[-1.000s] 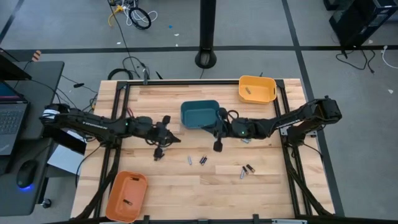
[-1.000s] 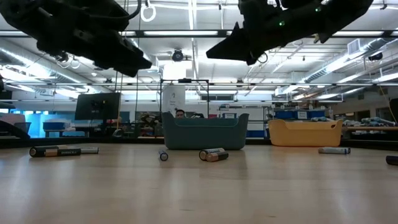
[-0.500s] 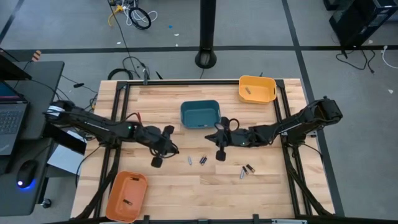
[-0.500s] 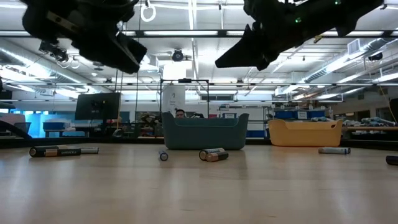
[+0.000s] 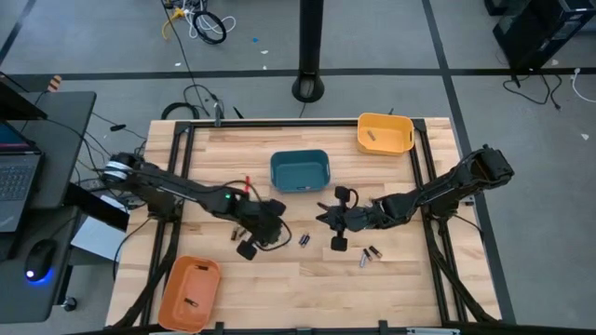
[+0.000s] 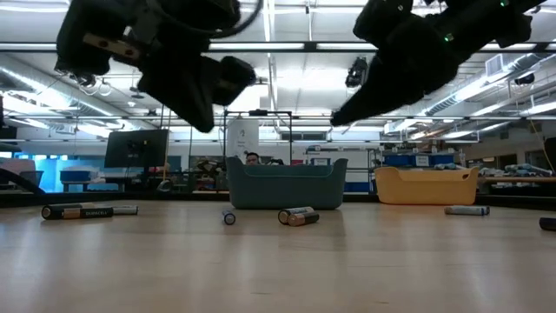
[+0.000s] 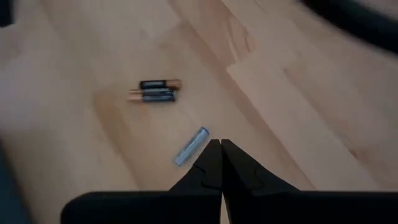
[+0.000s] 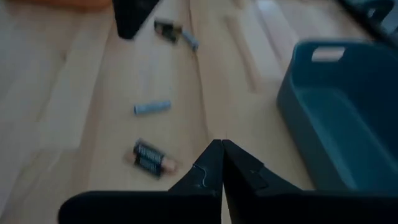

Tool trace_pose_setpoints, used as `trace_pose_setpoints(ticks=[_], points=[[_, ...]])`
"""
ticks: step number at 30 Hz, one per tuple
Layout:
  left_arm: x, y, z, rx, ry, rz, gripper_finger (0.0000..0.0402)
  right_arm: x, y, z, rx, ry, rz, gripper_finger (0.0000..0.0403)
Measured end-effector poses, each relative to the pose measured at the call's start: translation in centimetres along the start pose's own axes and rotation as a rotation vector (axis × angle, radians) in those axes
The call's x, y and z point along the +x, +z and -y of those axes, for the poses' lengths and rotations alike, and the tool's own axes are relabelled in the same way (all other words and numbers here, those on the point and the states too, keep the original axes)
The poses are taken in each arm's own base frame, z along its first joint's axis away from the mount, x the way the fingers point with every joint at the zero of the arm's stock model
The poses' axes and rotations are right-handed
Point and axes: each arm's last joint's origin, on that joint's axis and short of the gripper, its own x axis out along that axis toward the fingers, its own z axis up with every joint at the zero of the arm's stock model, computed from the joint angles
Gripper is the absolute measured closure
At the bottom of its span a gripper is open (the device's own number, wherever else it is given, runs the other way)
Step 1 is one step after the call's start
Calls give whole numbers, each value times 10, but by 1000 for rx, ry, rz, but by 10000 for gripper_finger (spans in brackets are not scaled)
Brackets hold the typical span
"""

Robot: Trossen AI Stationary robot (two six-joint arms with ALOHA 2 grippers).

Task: Sort batteries
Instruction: Put the white battery into the yellow bin

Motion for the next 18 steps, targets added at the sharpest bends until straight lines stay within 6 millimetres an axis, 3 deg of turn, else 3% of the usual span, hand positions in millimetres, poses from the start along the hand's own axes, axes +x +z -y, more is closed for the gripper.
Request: trace_pose_setpoints(ticks=[7, 18], points=[[17, 0, -13, 50, -74, -77, 398, 0, -7, 0, -15, -1, -64, 388], [21, -21, -37, 100, -86, -166, 398, 6, -7, 19, -7, -1, -102, 388]])
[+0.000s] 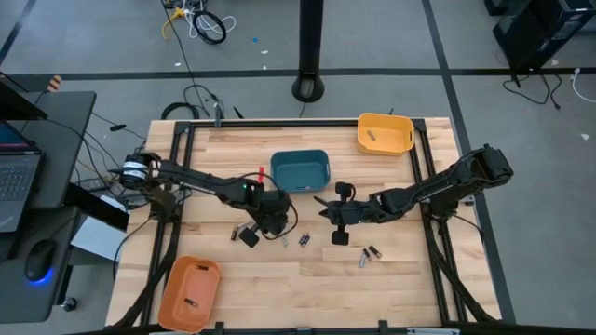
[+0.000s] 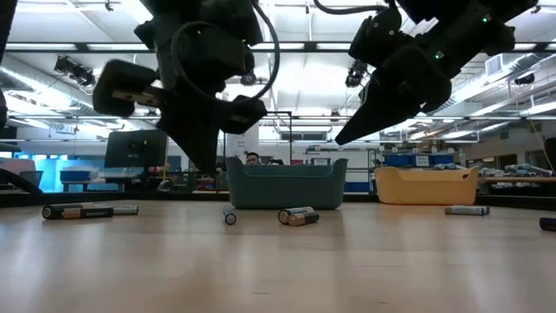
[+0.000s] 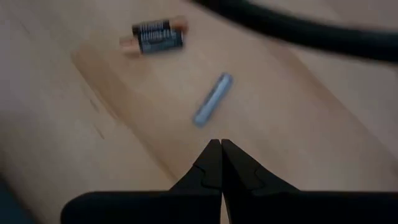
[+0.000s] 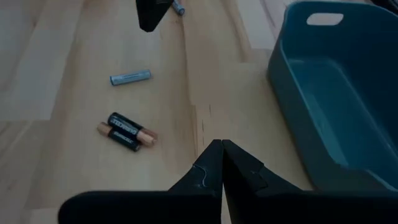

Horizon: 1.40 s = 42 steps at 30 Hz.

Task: Sort batteries
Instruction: Put the white battery into the yellow bin

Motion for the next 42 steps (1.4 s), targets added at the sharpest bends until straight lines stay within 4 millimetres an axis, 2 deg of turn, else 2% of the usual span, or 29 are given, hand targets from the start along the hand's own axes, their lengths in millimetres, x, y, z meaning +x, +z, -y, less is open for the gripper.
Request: trace_pose_setpoints(ticks=[4, 9, 19, 26, 35, 42], points=[[5, 0, -5, 43, -5, -32, 398, 2, -1, 6, 8, 15, -20, 382], [14, 10, -6, 128, 5, -82, 389, 4, -2, 13, -1, 13, -49, 384], [36, 26, -5, 205, -27, -134, 320, 7, -4, 24, -36, 45, -83, 382], [37, 28, -7, 227, -1, -140, 287, 8, -4, 28, -63, 45, -87, 385], [53, 23, -7, 272, -36, -175, 284, 9, -4, 31, -62, 56, -88, 384], [55, 21, -8, 223, -28, -197, 299, 9, -4, 31, -59, 57, -89, 387]])
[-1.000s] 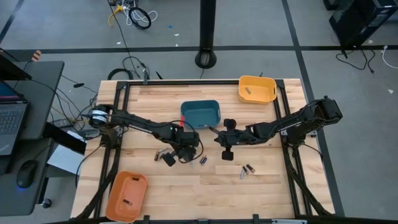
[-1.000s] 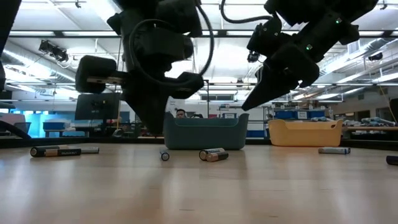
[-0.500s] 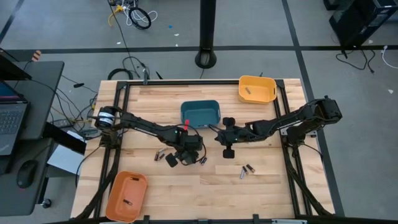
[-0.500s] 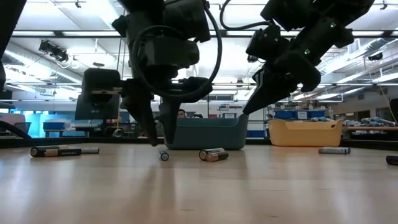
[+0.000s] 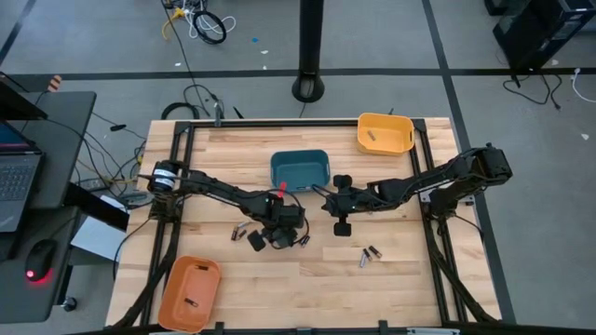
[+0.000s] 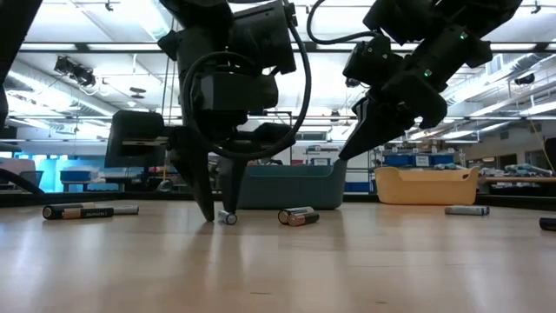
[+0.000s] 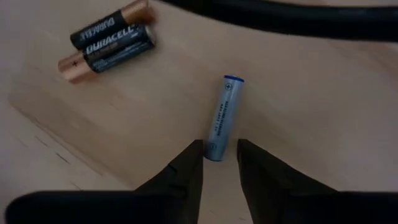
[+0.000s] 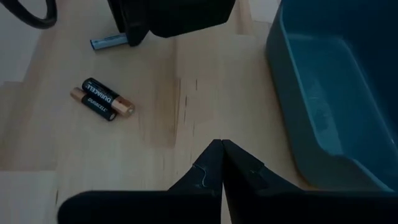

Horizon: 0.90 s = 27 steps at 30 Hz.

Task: Sort batteries
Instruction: Put the white battery into the yellow bin

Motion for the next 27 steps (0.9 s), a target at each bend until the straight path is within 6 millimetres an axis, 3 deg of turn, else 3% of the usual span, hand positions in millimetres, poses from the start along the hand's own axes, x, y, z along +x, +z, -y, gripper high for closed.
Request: trace_pose_setpoints(ticks=[9, 18, 27], points=[[0, 0, 1, -108, -42, 25, 372, 0, -1, -1, 17, 3, -5, 384], [0, -6, -3, -308, -98, 58, 376, 0, -1, 0, 17, 1, -7, 381], [12, -27, -4, -467, -152, 133, 377, 0, 5, -1, 66, 37, 48, 380]])
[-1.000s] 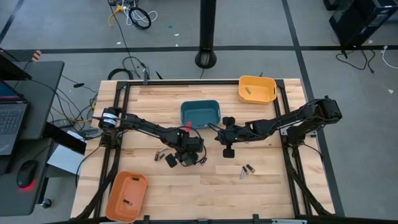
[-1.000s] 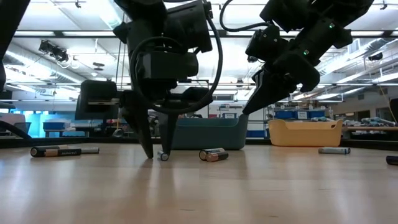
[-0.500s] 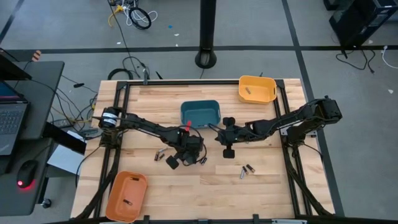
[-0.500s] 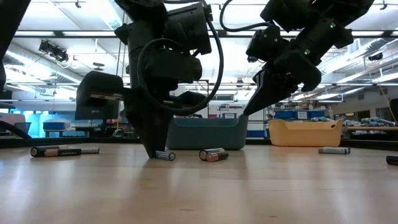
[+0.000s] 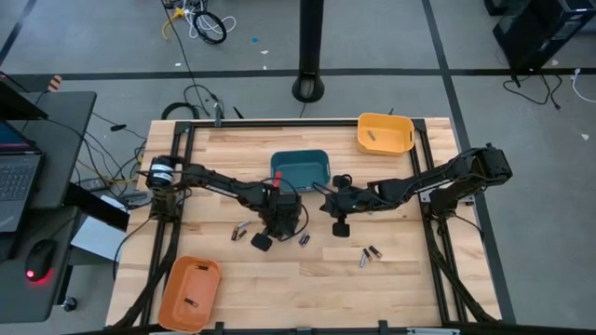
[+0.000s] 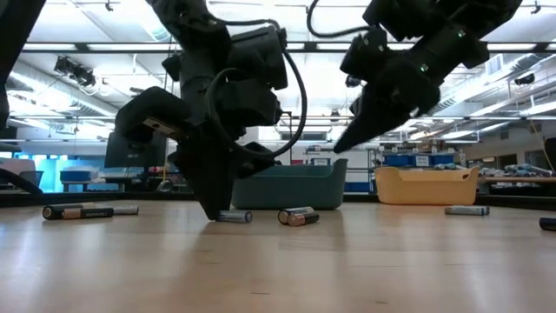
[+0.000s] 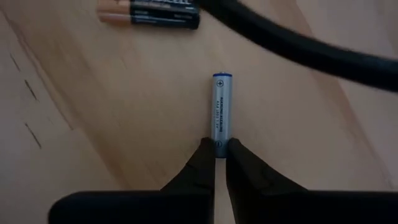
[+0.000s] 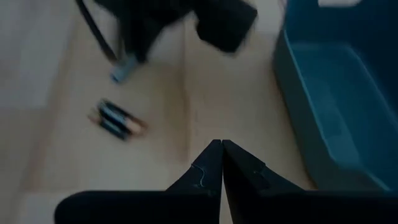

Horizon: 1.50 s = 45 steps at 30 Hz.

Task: Sort batteries
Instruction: Put the white battery into the yellow bin

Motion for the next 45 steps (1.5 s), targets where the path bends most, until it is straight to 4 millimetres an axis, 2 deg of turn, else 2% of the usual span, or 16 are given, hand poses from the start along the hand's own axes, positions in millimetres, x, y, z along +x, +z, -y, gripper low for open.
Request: trace_pose_setpoints(ticks=[9, 18, 25, 39, 45], points=[[3, -4, -4, -33, -11, 44, 378, 6, 10, -10, 131, 128, 112, 363], [1, -7, -14, -52, -57, 103, 378, 22, 4, -35, 145, 188, 139, 301], [2, -10, -21, -55, -80, 171, 378, 22, 5, -41, 121, 197, 169, 266], [-1, -9, -31, -39, -109, 301, 380, 24, 1, -44, 87, 179, 149, 261], [-5, -11, -35, -55, -95, 309, 397, 24, 1, -44, 83, 167, 148, 260]])
